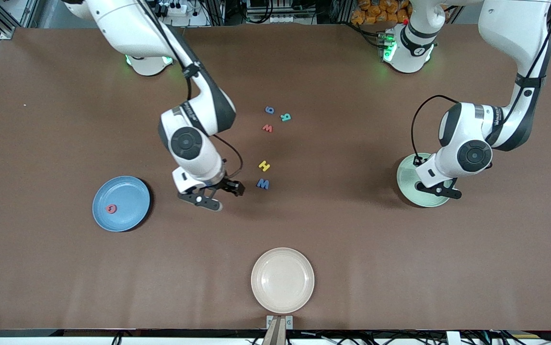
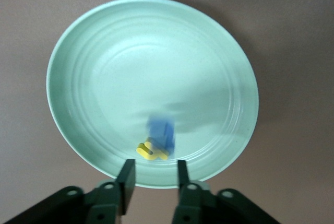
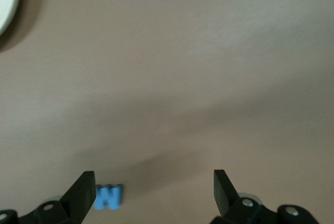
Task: Sort uppercase to blue plate, lowercase to green plate
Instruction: 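Carry the blue m to the green plate while the right gripper reaches the W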
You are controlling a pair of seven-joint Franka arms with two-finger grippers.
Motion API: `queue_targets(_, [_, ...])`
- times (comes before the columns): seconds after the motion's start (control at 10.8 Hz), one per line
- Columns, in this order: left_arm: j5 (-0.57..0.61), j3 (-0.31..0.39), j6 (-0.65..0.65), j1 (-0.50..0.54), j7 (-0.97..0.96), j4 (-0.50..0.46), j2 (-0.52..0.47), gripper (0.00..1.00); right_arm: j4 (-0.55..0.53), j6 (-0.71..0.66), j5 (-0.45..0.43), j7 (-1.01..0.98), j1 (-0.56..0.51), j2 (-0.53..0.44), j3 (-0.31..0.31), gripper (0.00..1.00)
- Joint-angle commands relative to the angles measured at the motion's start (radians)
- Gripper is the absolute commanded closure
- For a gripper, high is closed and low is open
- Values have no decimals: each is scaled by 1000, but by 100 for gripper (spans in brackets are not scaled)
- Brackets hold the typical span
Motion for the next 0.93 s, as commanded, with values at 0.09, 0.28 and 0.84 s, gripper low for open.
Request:
queue_targets(0.09, [-5, -1, -83, -6, 9, 75, -54, 0, 172, -8, 49, 130, 38, 144, 4, 0])
queue_targets(0.28, [-8, -7, -221, -21, 7, 172, -82, 0, 192, -5, 59, 190, 65, 170, 8, 0])
queue_targets(0.84, [-154, -29, -355, -121, -98, 252, -231, 0, 211, 1, 56, 229, 118, 251, 12, 0])
